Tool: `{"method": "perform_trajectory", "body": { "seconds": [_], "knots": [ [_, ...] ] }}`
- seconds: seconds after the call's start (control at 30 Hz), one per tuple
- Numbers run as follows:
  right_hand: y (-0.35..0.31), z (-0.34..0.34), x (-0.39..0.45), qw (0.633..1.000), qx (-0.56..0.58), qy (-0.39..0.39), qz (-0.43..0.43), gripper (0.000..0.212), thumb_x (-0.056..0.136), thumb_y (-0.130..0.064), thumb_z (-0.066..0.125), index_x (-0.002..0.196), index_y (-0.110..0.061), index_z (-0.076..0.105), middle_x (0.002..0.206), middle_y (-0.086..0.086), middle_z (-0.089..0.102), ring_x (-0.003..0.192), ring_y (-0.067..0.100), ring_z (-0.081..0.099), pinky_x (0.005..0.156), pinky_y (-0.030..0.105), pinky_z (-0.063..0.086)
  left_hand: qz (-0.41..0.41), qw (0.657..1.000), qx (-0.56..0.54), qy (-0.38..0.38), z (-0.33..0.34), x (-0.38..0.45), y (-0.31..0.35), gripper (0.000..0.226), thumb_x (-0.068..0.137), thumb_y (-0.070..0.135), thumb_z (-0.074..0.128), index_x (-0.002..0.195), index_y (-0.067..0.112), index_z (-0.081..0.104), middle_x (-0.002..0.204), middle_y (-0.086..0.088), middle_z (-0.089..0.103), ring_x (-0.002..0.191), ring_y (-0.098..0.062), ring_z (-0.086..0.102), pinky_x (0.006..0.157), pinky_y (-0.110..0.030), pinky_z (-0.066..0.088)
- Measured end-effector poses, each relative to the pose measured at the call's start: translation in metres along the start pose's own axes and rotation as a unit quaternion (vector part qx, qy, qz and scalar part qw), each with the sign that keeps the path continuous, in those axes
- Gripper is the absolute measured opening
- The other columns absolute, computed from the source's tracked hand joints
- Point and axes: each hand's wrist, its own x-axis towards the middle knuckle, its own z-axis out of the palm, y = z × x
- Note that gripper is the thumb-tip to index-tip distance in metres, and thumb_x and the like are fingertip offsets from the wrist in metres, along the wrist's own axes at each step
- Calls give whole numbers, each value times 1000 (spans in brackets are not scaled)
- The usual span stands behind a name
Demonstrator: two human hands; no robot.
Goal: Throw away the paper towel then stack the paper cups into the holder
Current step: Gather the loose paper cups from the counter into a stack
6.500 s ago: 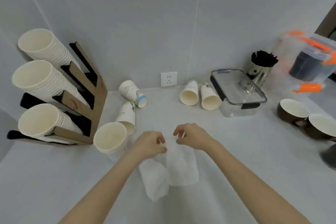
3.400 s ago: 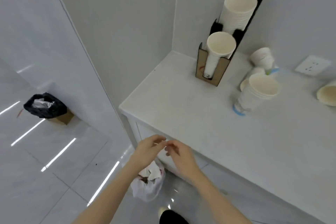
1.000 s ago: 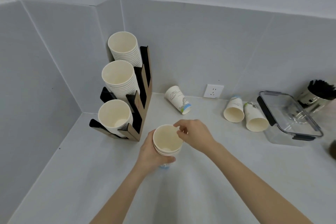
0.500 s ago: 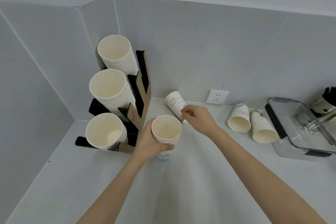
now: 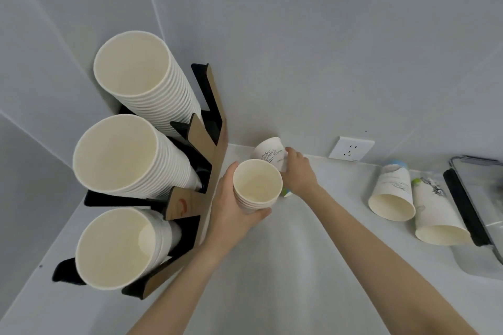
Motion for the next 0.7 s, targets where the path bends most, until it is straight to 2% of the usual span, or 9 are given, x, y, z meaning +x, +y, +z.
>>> {"method": "perform_trajectory", "body": {
  "seconds": [0.1,0.3,0.4,0.47,0.53,0.6,0.63,0.7],
  "knots": [
    [7,15,2,1000,-4,3,8,76,78,-31,63,137,-5,23,138,20,40,124,39,37,96,49,37,4,1000,-8,3,-1,-1,-1,98,47,26,87,130,28,34,117,27,44,107,24,37,82,8,27],
    [15,23,-2,996,84,24,9,81,75,-32,69,138,-6,25,136,20,45,122,37,44,97,42,39,18,1000,2,-5,-4,-1,2,90,51,23,86,127,23,38,124,7,52,113,-4,46,87,-6,39],
    [13,13,-9,990,115,83,-7,95,66,-38,76,139,-12,22,134,14,47,120,33,48,93,39,41,18,1000,12,-6,-2,-4,4,88,52,23,85,126,24,37,123,5,51,112,-7,47,85,-10,41],
    [5,-3,-14,979,146,137,-23,100,61,-33,77,140,-18,19,132,9,45,116,28,51,89,34,41,19,1000,12,-4,-1,-6,3,89,52,23,85,126,23,37,123,4,50,112,-8,47,87,-16,43],
    [-8,-25,-21,955,234,179,-37,95,52,-26,72,136,-23,26,124,5,46,108,22,54,85,35,47,18,1000,12,4,-1,-7,1,89,51,21,85,126,22,36,123,3,50,112,-10,47,88,-20,43],
    [-23,-45,-33,913,355,191,-59,75,48,-21,68,118,-24,41,108,-4,51,98,4,58,76,28,52,13,1000,7,12,-3,-7,0,89,50,19,84,125,21,36,122,3,51,110,-10,48,84,-16,40],
    [-30,-53,-40,891,410,181,-72,67,49,-19,68,111,-24,43,101,-9,53,89,-5,59,69,21,51,13,1000,5,15,-3,-7,-1,89,50,18,84,124,21,37,120,4,51,108,-10,48,81,-13,38],
    [-38,-59,-50,855,490,140,-94,64,51,-14,72,108,-23,45,102,-9,59,86,-6,61,63,15,52,8,1000,5,13,-3,-6,-2,91,48,18,85,124,23,35,118,6,51,106,-9,49,81,-14,38]
  ]
}}
